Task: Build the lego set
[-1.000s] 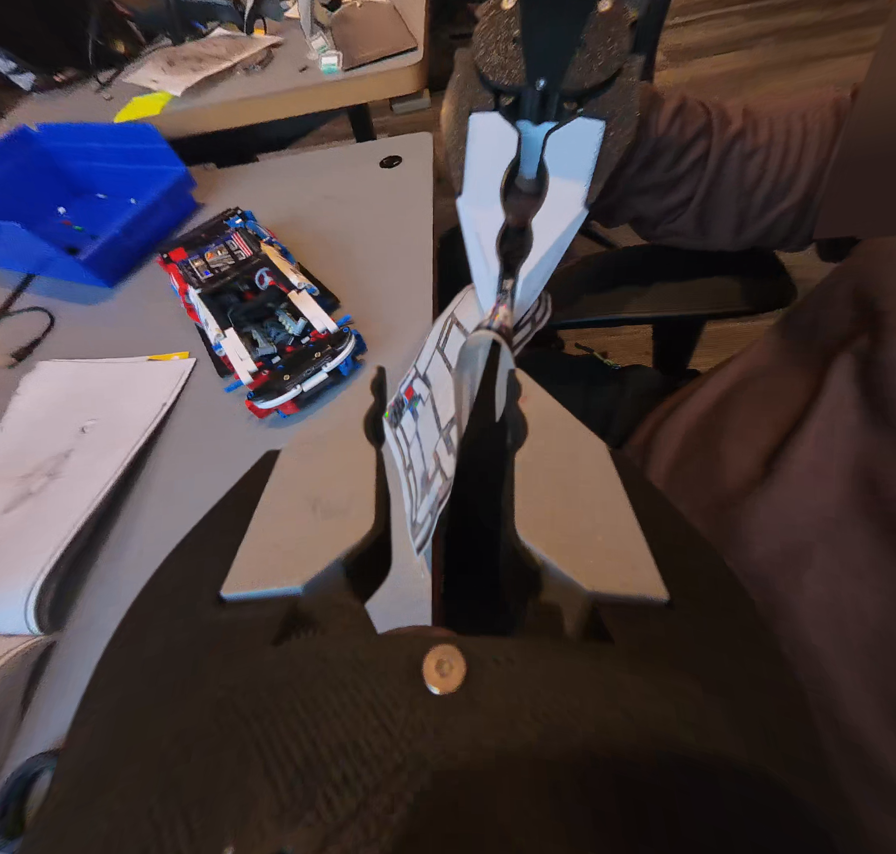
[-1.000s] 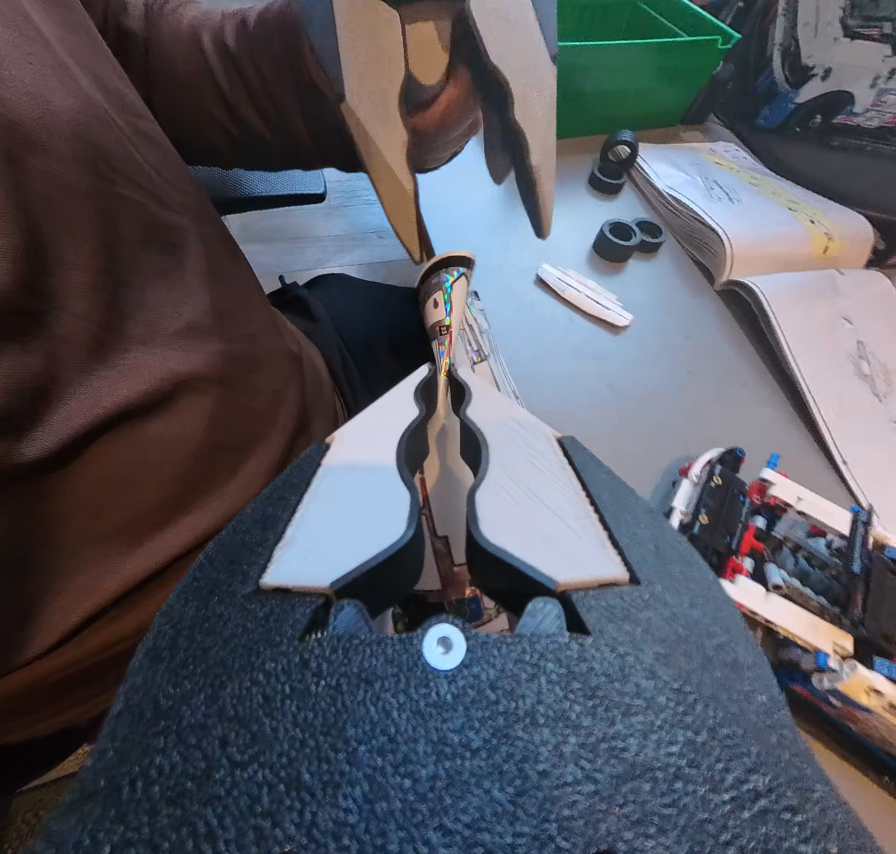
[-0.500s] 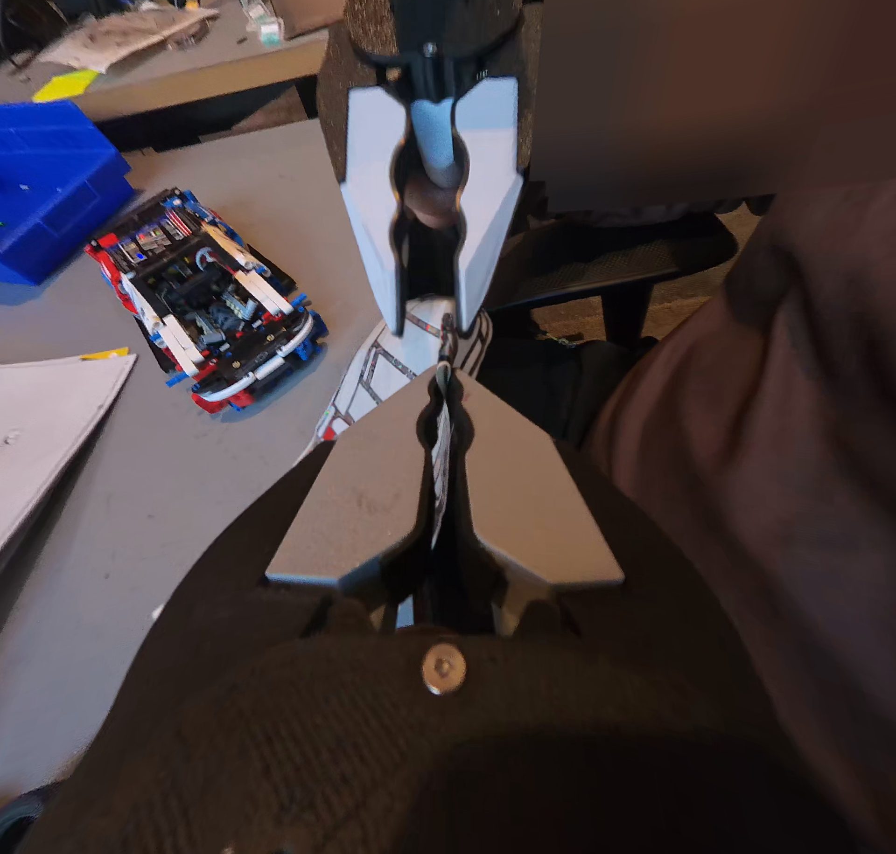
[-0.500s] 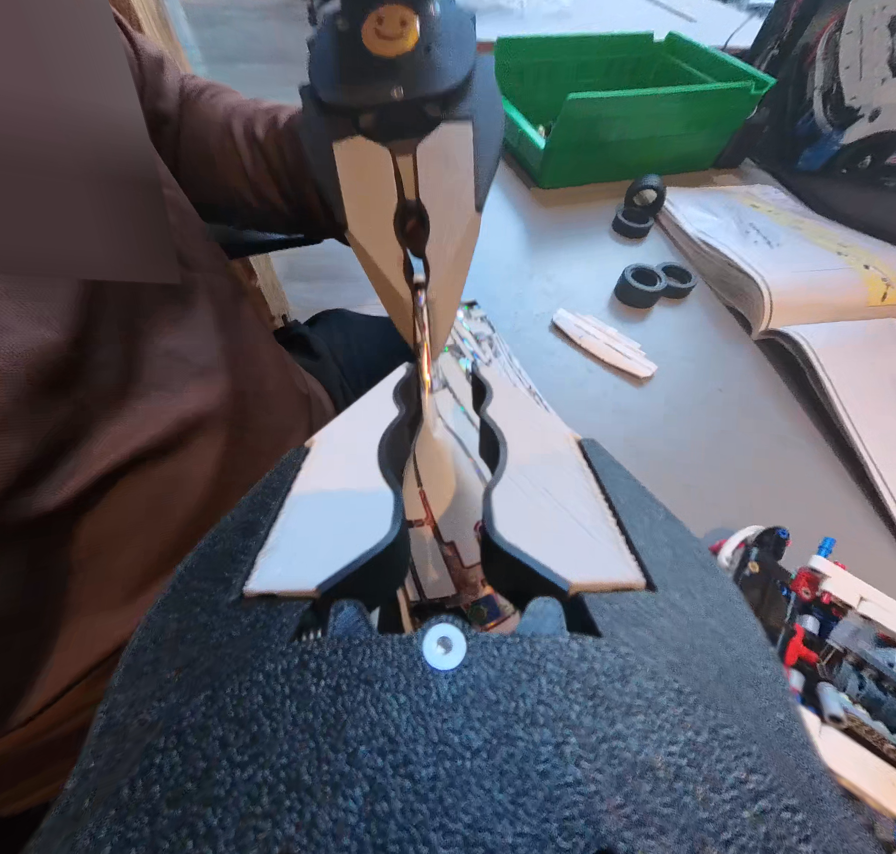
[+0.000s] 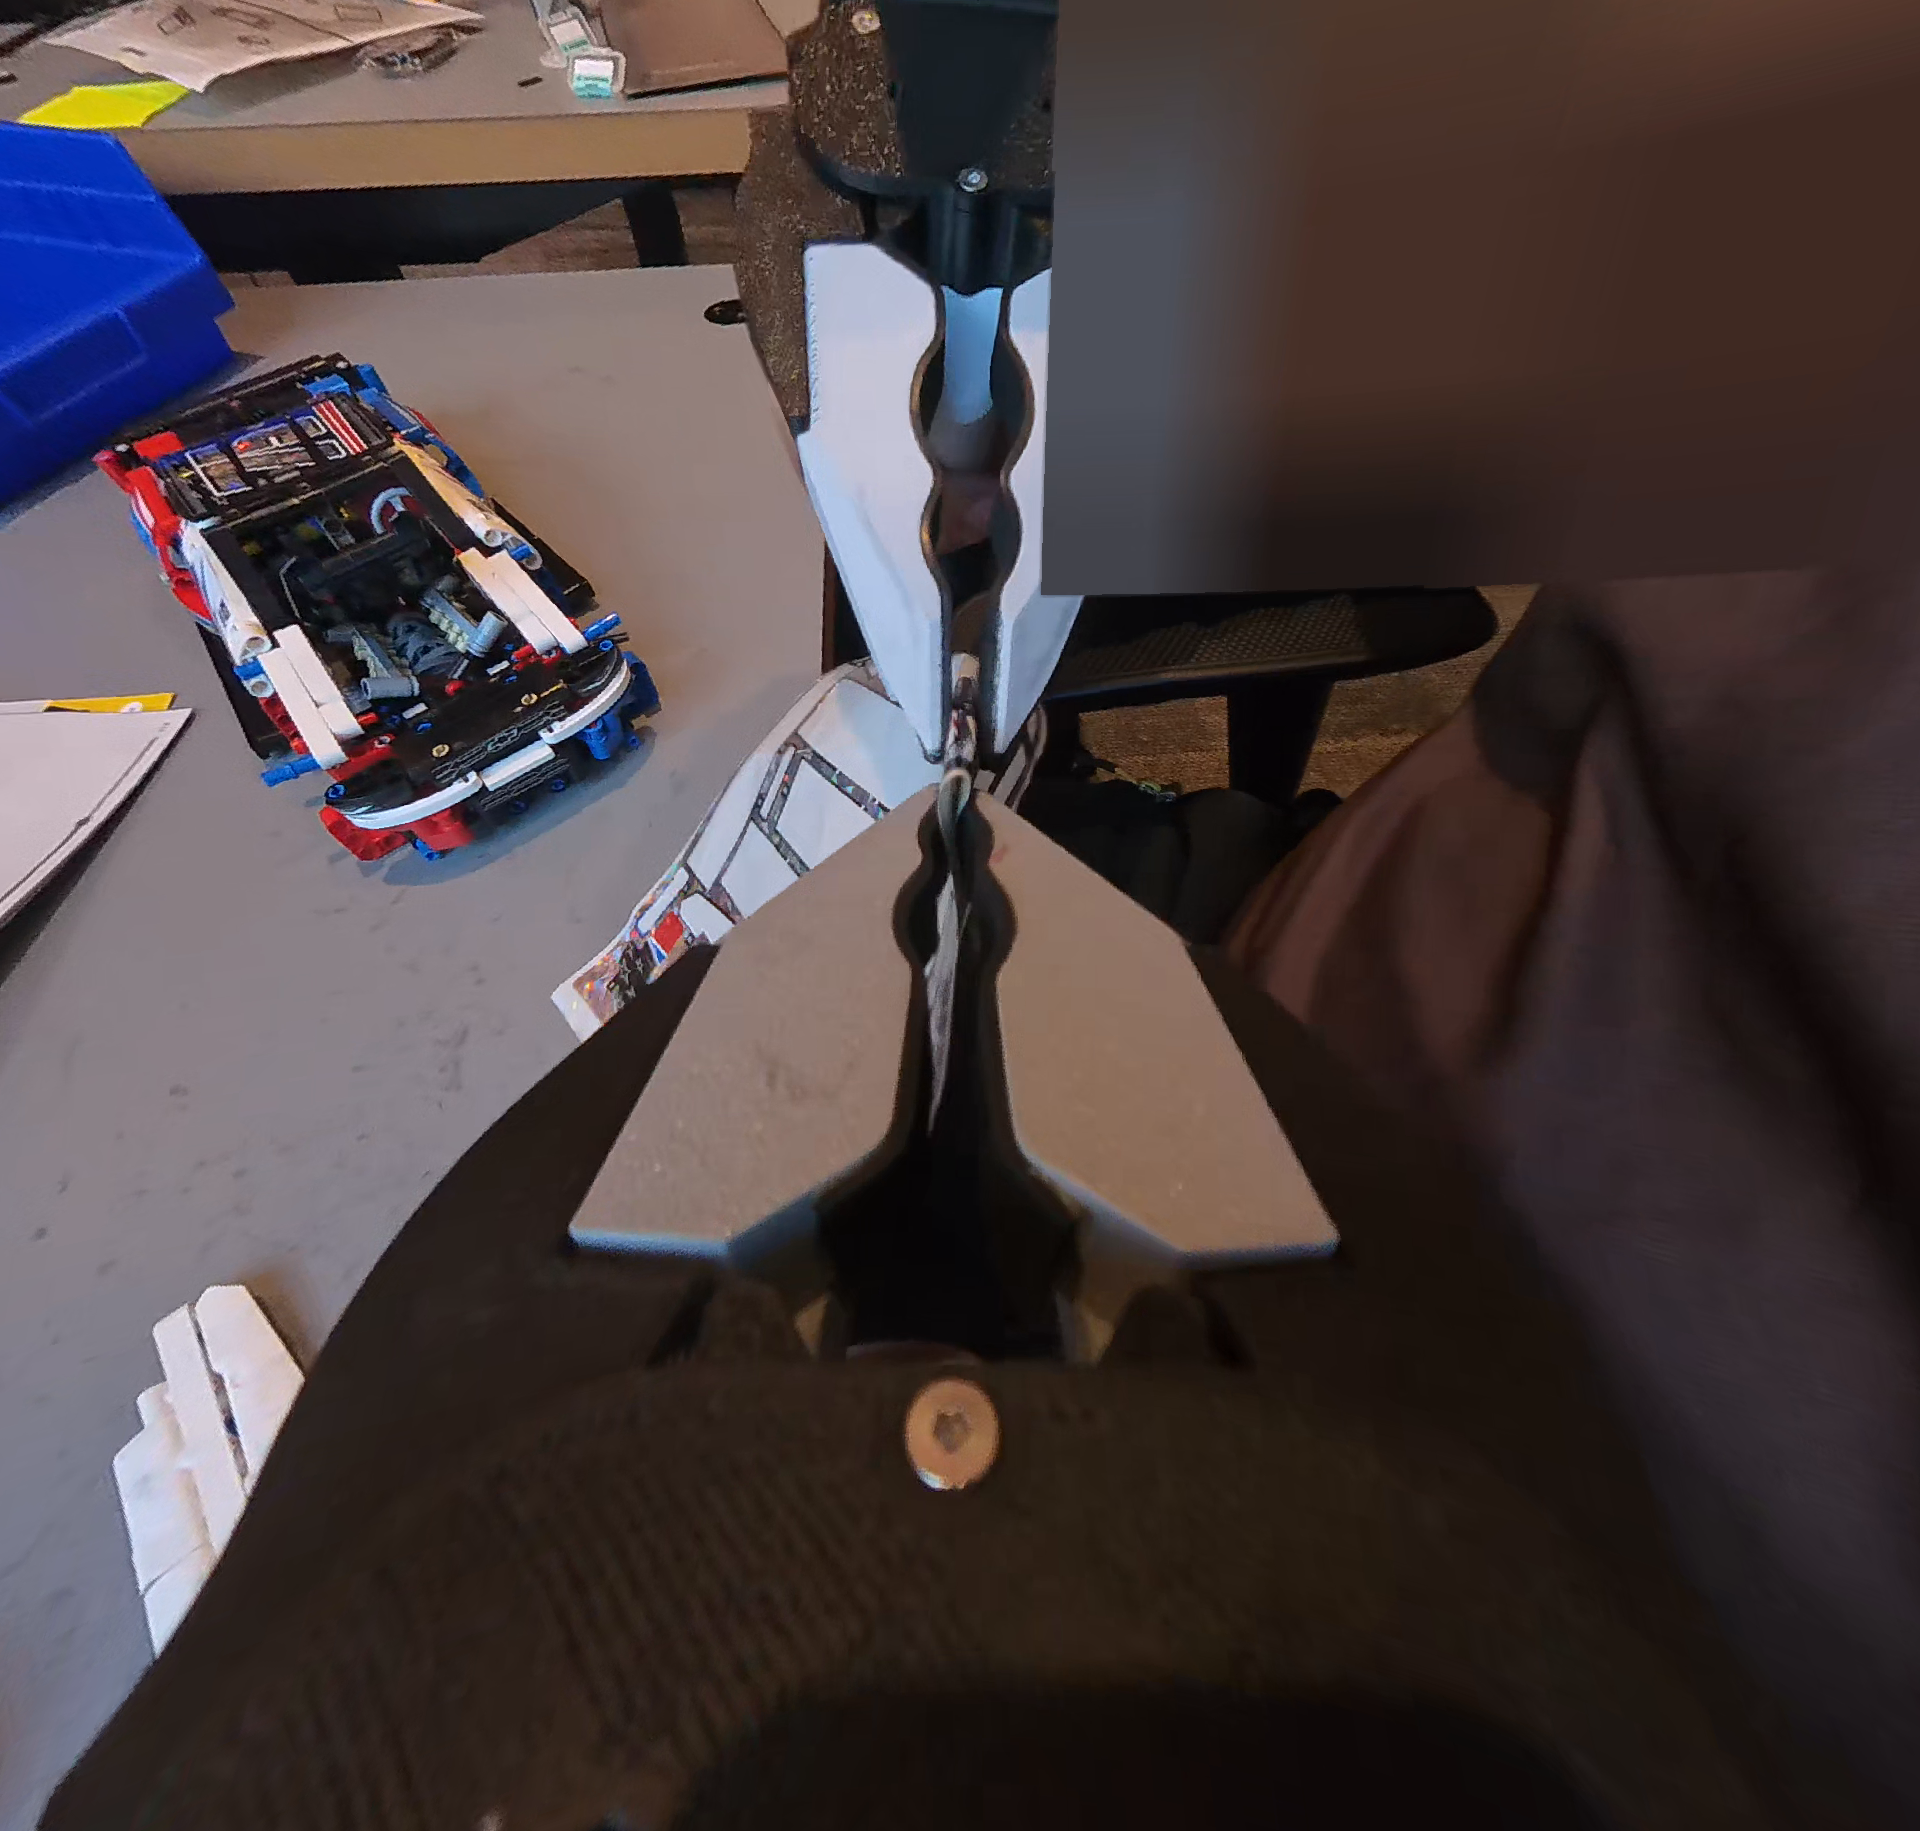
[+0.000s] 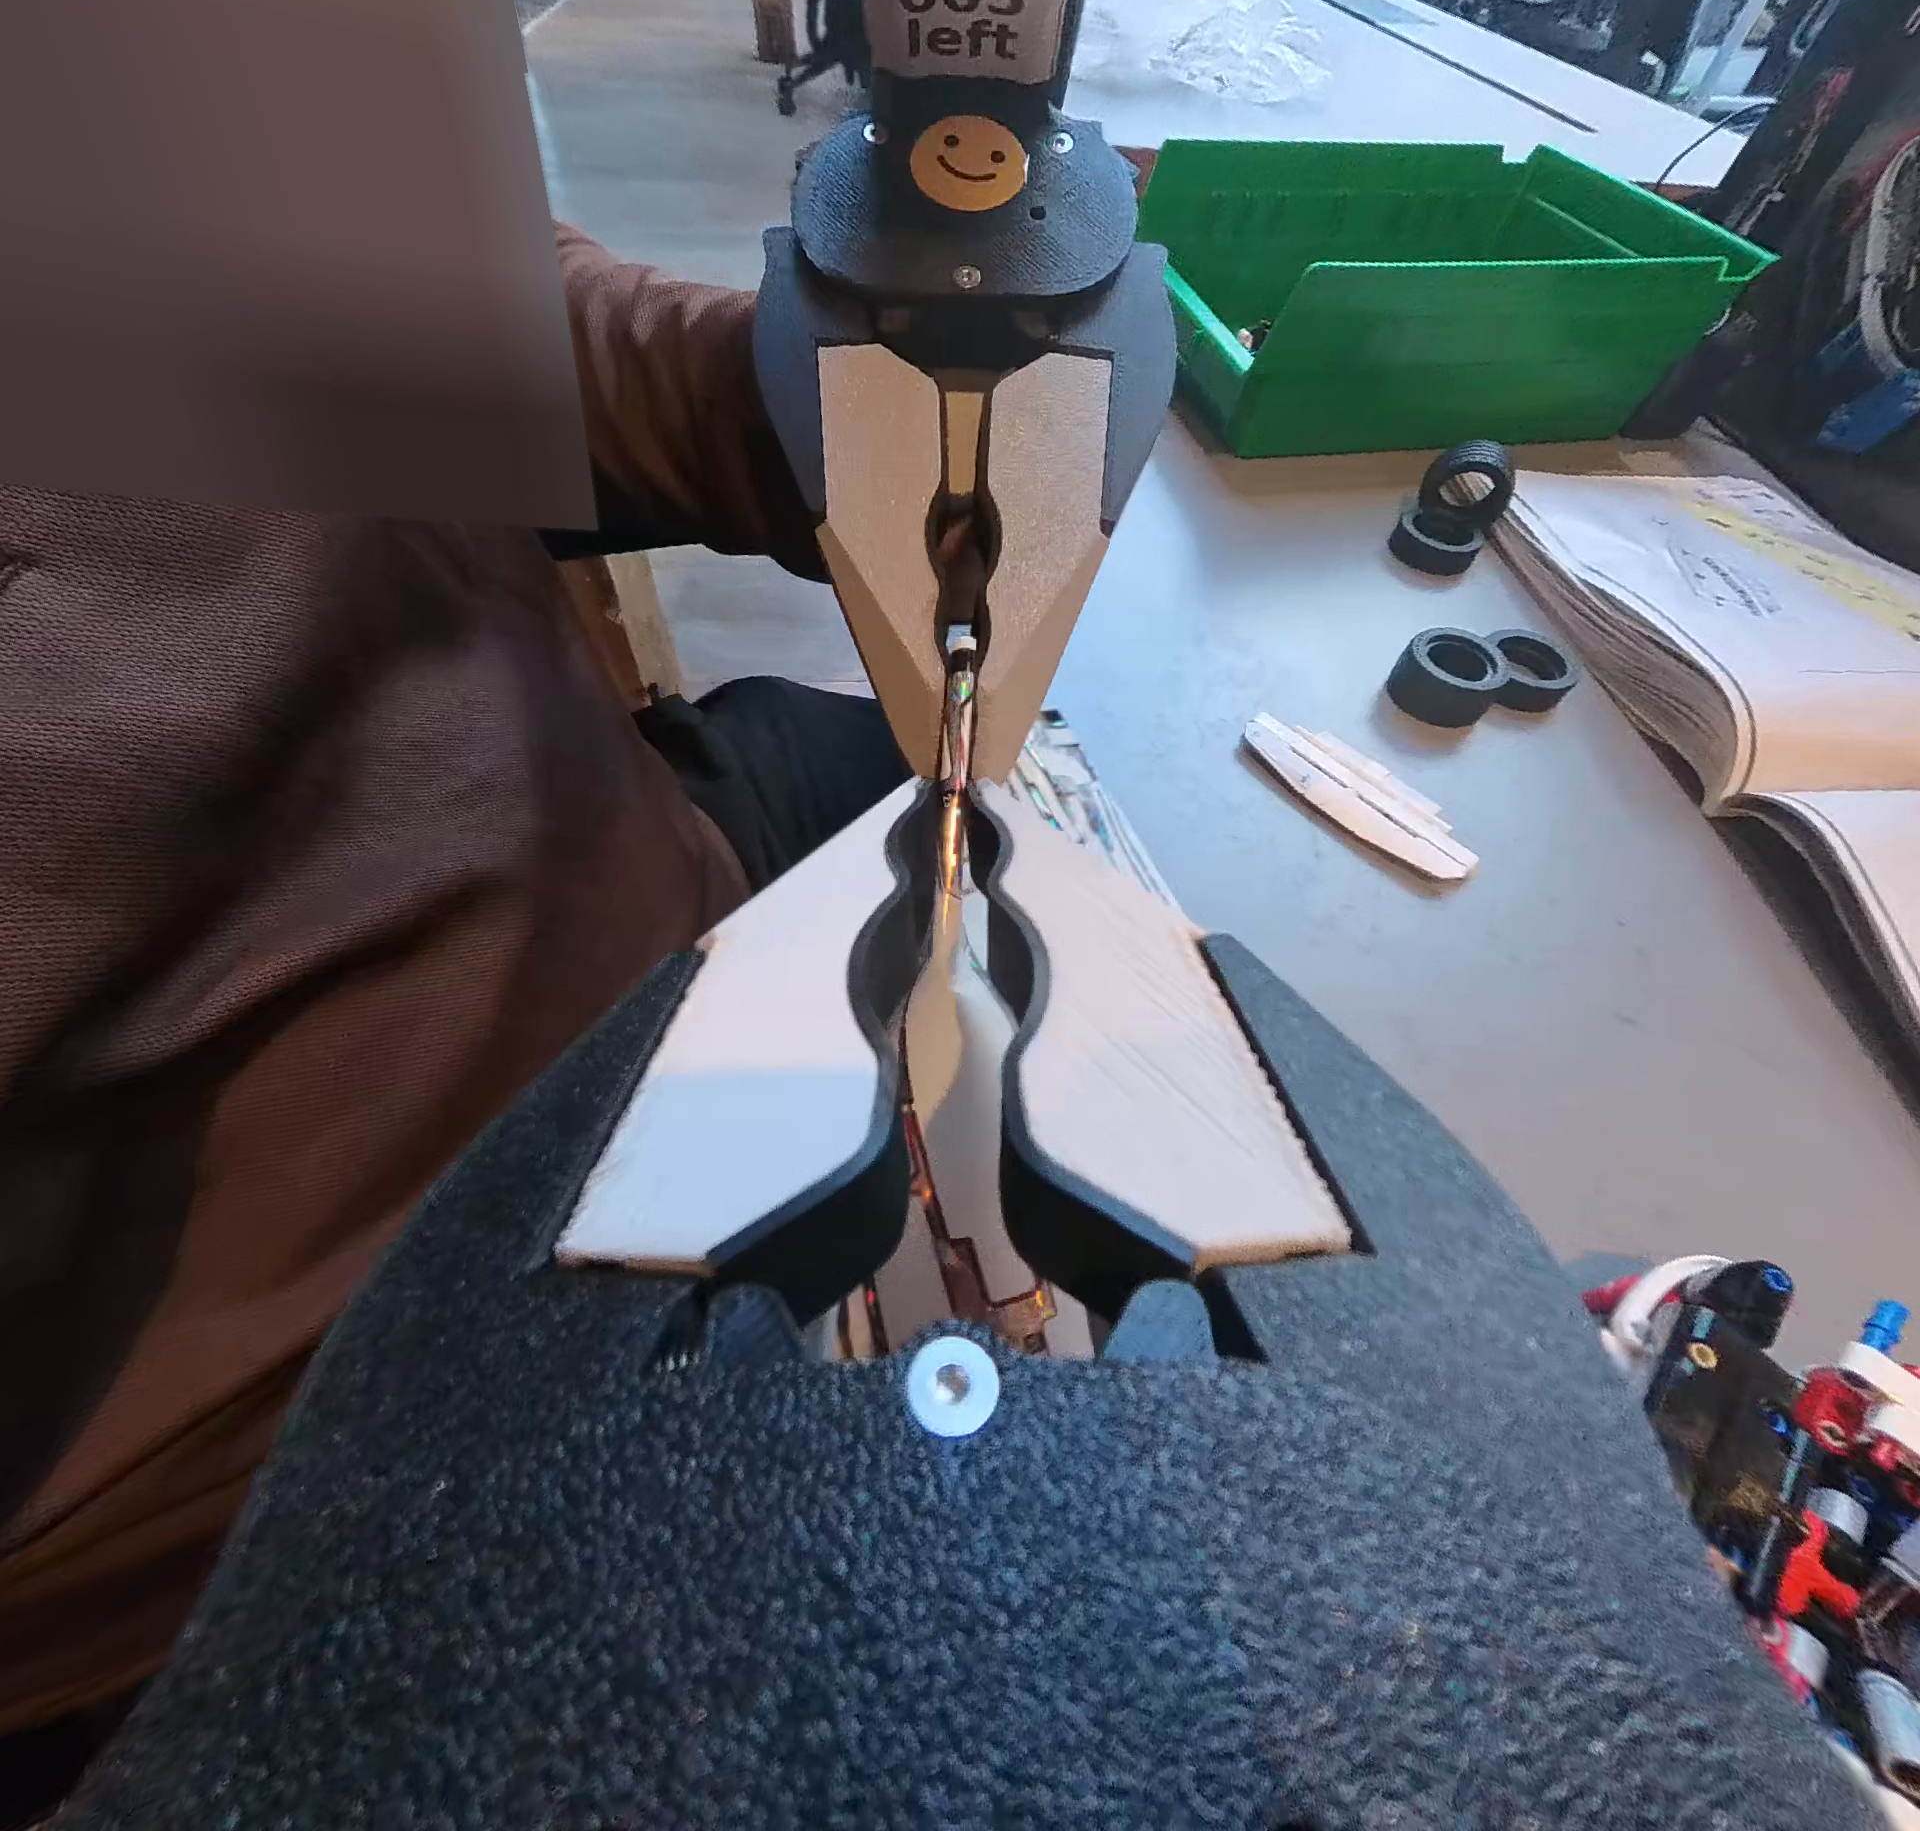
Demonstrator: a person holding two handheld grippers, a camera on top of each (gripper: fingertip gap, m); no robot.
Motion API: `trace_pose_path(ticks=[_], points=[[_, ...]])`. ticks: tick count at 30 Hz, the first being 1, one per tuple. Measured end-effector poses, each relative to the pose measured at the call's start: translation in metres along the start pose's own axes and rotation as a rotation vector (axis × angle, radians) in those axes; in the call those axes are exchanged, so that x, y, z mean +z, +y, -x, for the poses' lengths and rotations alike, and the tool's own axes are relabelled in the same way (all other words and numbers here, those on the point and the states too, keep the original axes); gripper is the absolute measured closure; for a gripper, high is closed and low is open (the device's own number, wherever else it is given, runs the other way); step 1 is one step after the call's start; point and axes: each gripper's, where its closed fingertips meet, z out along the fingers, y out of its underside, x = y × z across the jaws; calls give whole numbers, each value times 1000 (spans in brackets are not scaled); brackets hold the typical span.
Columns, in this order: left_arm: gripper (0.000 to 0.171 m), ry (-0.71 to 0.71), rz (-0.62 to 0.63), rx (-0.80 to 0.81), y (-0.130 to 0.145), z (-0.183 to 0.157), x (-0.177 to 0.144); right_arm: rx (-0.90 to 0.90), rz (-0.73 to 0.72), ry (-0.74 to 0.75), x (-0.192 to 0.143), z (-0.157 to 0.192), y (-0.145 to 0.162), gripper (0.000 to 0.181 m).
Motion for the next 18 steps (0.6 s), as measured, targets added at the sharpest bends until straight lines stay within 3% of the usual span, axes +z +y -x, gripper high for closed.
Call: trace_pose_path(ticks=[4, 10, 12, 15, 18], points=[[171, 29, 1, -62, 3, -5, 3, -14, 4, -32, 1, 6, 5, 178], [171, 138, -123, -255, -5, -12, -2, 73, -47, -96, -1, 11, -1, 181], [170, 111, -114, -227, -4, -10, -4, 149, -52, -138, 1, 10, 1, 181], [155, 39, -125, -132, -12, -7, -10, 244, -73, -197, 3, 11, 1, 181], [153, 16, -53, -67, -9, -8, -9, 285, -91, -238, 2, 14, -1, 181]])
